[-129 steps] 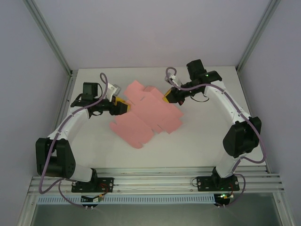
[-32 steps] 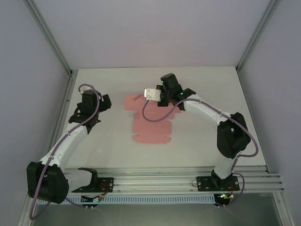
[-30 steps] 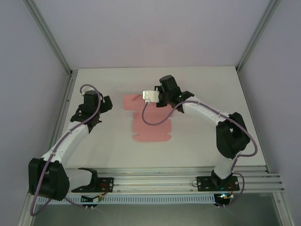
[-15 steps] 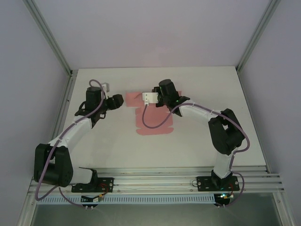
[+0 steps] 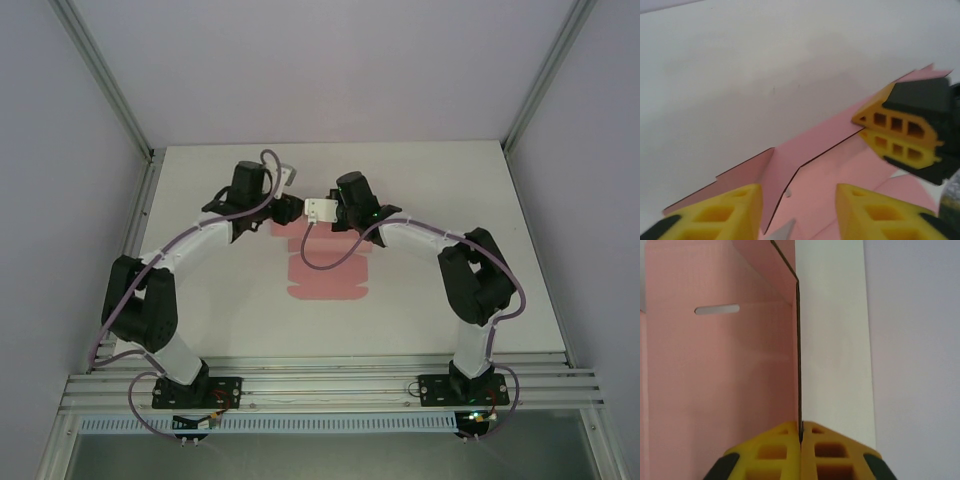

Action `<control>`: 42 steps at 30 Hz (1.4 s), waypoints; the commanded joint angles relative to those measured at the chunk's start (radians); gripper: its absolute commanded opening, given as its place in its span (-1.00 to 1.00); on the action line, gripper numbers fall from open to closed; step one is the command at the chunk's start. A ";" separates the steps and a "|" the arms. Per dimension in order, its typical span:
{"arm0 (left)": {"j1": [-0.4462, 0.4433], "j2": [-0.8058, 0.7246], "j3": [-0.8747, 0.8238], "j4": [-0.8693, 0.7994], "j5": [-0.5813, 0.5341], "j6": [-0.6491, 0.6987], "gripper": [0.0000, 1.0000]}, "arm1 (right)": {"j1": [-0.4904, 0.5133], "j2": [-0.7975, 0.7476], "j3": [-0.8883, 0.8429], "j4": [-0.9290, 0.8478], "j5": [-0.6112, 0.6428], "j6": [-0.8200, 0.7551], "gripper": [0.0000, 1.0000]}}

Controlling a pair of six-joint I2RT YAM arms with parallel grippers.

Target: Assemble paper box

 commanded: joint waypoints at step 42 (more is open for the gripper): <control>-0.091 0.092 -0.024 0.066 -0.313 0.043 -1.00 | -0.113 -0.086 0.035 -0.294 -0.060 0.143 -0.45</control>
